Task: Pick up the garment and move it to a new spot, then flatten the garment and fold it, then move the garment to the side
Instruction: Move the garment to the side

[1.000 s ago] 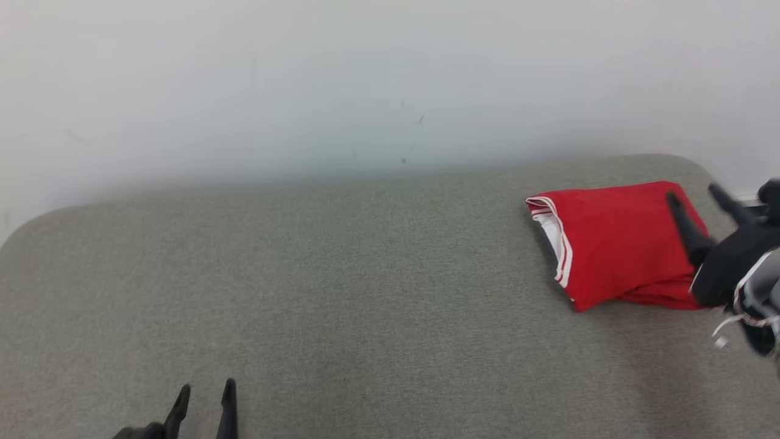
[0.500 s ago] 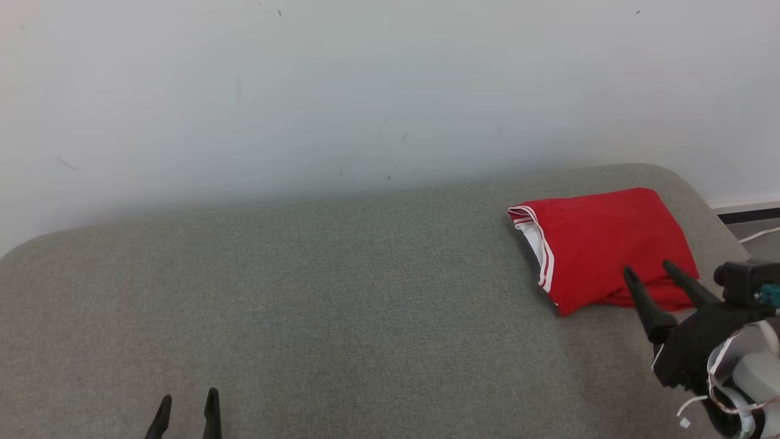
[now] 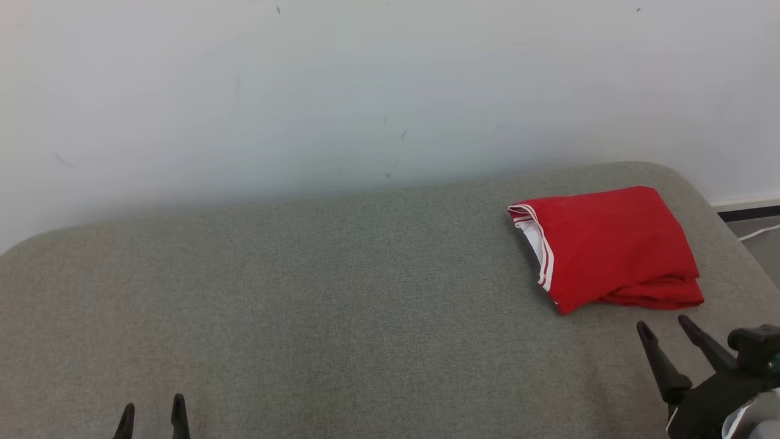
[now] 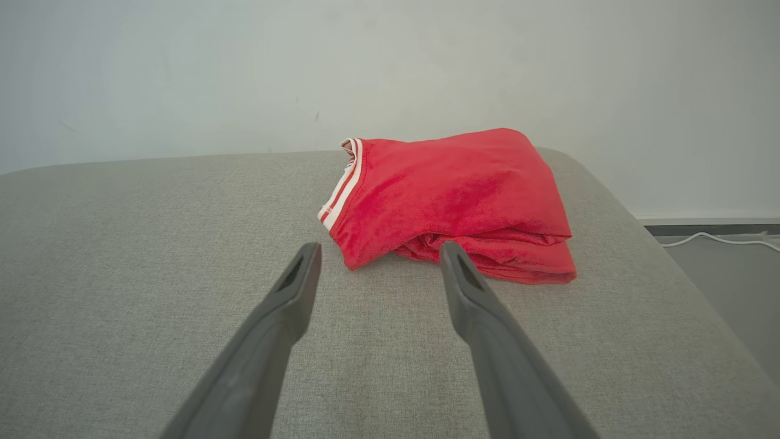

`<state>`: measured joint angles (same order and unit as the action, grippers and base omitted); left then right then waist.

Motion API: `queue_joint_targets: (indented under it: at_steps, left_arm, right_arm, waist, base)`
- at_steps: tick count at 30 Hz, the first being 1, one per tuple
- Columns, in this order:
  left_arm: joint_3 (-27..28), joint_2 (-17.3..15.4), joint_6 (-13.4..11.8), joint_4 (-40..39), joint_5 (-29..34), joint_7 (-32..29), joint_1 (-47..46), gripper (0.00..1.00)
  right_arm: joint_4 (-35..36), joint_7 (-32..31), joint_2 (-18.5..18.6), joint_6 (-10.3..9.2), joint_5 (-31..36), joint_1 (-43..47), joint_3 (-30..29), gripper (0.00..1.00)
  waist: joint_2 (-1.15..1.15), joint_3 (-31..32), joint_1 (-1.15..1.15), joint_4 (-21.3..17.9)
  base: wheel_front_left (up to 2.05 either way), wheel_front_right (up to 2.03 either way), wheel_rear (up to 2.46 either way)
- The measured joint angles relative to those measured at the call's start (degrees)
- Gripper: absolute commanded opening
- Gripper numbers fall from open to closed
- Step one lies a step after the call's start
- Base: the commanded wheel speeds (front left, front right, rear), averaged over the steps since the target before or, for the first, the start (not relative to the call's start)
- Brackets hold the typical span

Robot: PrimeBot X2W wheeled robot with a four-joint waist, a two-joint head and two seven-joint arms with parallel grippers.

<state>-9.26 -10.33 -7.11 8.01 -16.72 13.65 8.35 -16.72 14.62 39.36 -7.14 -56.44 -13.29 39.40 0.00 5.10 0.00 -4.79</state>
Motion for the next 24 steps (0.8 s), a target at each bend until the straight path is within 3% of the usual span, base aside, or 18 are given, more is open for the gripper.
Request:
queue_joint_targets:
  at_steps: [7, 24]
  left_arm:
    - [1.62, 1.38, 0.0, -0.89, 2.52, -1.02, 0.82, 1.0]
    - [3.11, 3.34, 0.0, -2.35, 8.31, -3.14, 0.83, 1.0]
  right_arm:
    - [-0.13, 0.0, -4.03, 0.0, 5.53, 4.88, -5.56, 1.0]
    - [-0.19, 0.0, -9.01, 0.0, 18.11, 9.84, -14.13, 1.0]
  waist:
    - [0.0, -0.47, 0.0, -0.17]
    - [0.0, -1.5, 0.0, 0.98]
  base:
    - [0.0, 0.0, 0.0]
    - [0.0, 0.0, 0.0]
